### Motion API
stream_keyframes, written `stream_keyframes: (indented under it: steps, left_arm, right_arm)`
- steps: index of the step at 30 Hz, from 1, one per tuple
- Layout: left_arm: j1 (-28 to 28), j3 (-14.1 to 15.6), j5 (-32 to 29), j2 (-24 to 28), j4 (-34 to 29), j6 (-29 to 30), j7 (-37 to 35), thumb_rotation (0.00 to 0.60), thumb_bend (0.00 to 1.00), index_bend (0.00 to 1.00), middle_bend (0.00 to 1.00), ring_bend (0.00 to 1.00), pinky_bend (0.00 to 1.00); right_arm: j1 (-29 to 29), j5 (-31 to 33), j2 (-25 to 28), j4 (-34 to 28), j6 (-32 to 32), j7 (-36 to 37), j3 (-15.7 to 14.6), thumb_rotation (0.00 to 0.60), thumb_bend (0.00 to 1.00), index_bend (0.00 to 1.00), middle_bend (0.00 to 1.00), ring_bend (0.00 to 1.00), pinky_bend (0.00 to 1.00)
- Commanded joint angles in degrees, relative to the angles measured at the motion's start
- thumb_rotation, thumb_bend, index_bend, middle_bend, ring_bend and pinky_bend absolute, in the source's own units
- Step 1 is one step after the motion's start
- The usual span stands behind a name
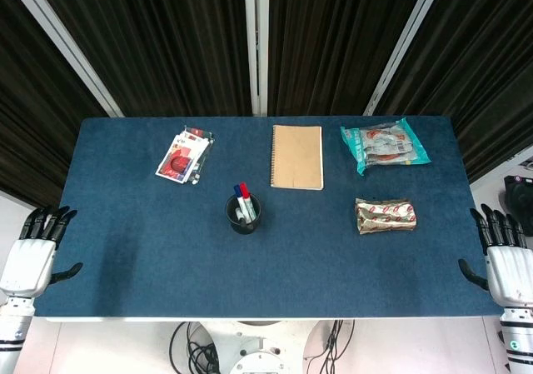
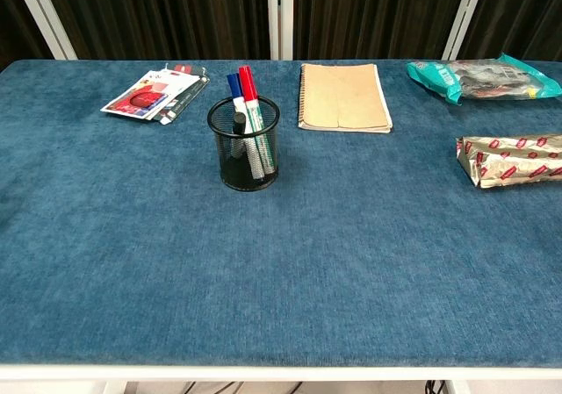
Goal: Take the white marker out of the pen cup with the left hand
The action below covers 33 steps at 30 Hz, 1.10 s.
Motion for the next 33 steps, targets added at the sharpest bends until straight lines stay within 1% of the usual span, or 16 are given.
stream_keyframes:
  steps: [1, 7, 14, 16, 20, 23, 27, 30, 33]
  left_arm:
    - [-0.12, -0.08, 0.0, 0.28, -0.23, -0.06, -0.03, 0.6, 0.13, 0.11, 0.08, 0.0, 0.02]
    - [-0.08, -0.11, 0.47, 0.33, -0.84, 0.61, 0.29, 0.6, 0.13, 0.11, 0.08, 0.0, 0.02]
    - [-0.93, -0.07, 0.97, 0.77, -2.04, -0.37, 1.06, 0.6, 0.13, 0.11, 0.08, 0.0, 0.02]
    - [-1.34, 0.15, 1.51, 1.01, -2.66, -0.94, 1.02, 0.6, 0.13, 0.11, 0.08, 0.0, 0.03]
    - [-2.81, 0.31, 3.29, 1.58, -4.37, -2.31, 0.23, 0.6, 0.13, 0.12, 0.08, 0.0, 0.08]
    - [-4.94, -0.11, 5.32, 2.27, -6.7, -3.87, 0.94, 0.6, 0.13, 0.13, 0.09, 0.0, 0.1]
    - [-9.72, -1.72, 7.67, 2.96, -10.35, -8.12, 1.66, 0.6, 0.14, 0.15, 0.1, 0.0, 0.11]
    - [-13.46, -3.41, 8.73, 1.44, -10.97, -10.94, 1.78, 0.6, 0.16, 0.17, 0.13, 0.01, 0.14]
    - [-17.07, -4.8, 7.74, -0.87, -10.76, -14.79, 1.42, 0.6, 0.17, 0.2, 0.15, 0.02, 0.16]
  right_arm:
    - [0.05, 0.01, 0.08, -0.13, -0.11, -0.05, 0.03, 0.6, 0.17, 0.0, 0.0, 0.0, 0.0]
    - [-0.08, -0.3, 0.62, -0.4, 0.32, 0.03, 0.11, 0.6, 0.17, 0.0, 0.0, 0.0, 0.0]
    - [-0.45, 0.15, 0.85, -0.01, 0.7, 1.15, 0.34, 0.6, 0.17, 0.0, 0.0, 0.0, 0.0]
    - [-0.43, 0.19, 0.91, 0.19, 0.57, 1.14, 0.33, 0.6, 0.17, 0.0, 0.0, 0.0, 0.0]
    - [-0.49, 0.2, 0.96, 0.73, 0.54, 1.4, 0.31, 0.6, 0.17, 0.0, 0.0, 0.0, 0.0]
    - [-0.53, 0.14, 1.24, 0.69, 0.45, 1.59, 0.25, 0.6, 0.17, 0.0, 0.0, 0.0, 0.0]
    - [-0.65, -0.25, 1.52, 0.51, 0.91, 1.75, 0.29, 0.6, 0.17, 0.0, 0.0, 0.0, 0.0]
    - [-0.82, -0.38, 1.53, 0.51, 1.0, 1.91, 0.11, 0.6, 0.17, 0.0, 0.0, 0.0, 0.0]
    - [-0.91, -0.17, 1.59, 0.5, 0.92, 1.9, 0.1, 0.6, 0.17, 0.0, 0.0, 0.0, 0.0]
